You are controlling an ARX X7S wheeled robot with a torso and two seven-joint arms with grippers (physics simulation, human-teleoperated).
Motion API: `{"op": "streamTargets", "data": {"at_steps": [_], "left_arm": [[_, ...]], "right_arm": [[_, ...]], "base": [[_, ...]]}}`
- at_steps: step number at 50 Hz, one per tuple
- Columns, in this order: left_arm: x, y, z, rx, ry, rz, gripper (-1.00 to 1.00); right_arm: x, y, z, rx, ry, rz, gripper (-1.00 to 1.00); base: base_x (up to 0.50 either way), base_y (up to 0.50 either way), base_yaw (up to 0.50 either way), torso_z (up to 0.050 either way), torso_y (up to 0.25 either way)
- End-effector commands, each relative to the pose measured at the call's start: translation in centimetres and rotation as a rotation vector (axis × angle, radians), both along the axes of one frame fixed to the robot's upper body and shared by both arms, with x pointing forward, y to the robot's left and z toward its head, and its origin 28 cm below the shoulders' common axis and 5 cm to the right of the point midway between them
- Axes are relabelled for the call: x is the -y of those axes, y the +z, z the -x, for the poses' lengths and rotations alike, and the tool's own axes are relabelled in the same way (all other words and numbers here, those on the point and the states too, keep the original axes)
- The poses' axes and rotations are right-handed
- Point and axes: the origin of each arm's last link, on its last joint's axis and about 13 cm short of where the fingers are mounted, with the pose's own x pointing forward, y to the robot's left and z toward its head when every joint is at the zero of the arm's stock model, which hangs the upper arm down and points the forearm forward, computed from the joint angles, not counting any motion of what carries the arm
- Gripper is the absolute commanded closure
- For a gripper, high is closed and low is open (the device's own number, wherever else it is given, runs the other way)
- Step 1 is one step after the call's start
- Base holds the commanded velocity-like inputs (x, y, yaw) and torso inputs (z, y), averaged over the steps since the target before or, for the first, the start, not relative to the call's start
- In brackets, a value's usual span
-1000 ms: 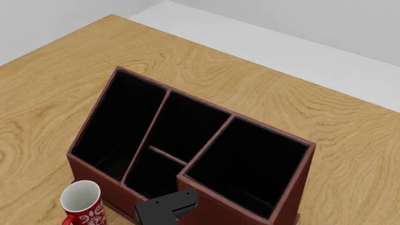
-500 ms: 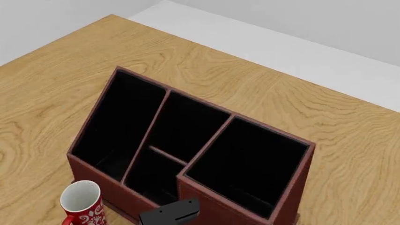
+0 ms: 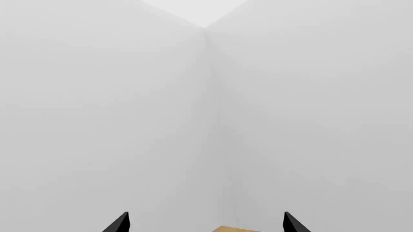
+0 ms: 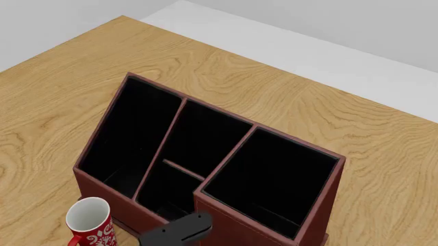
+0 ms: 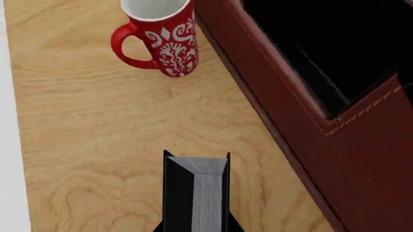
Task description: Pick up the book and place it in the right compartment of the caddy.
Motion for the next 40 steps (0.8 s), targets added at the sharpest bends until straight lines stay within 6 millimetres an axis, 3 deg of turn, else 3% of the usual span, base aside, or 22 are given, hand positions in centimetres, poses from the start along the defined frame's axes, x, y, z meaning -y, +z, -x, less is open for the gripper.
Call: {"op": "streamTargets", "data": {"at_steps": [1, 13, 19, 40], "left_arm": [[0.0, 0.0, 0.0, 0.001, -0.002, 0.0, -1.0], [0.0, 0.1, 0.1, 0.002, -0.001, 0.001, -1.0], [0.0, 0.1, 0.2, 0.004, 0.002, 0.002, -1.0], [0.0, 0.2, 0.3, 0.008, 0.0, 0.004, -1.0]], "right_arm": [[-0.2, 3.4, 1.2, 0.138, 0.031, -0.004, 1.0], [0.0, 5.9, 2.0, 0.201, 0.048, -0.008, 1.0], [0.1, 8.4, 2.6, 0.256, 0.065, -0.018, 1.0], [0.6, 14.0, 3.4, 0.388, 0.071, -0.062, 1.0]], "base": [[0.0, 0.0, 0.0, 0.0, 0.0], [0.0, 0.0, 0.0, 0.0, 0.0], [0.0, 0.0, 0.0, 0.0, 0.0], [0.0, 0.0, 0.0, 0.0, 0.001]]}}
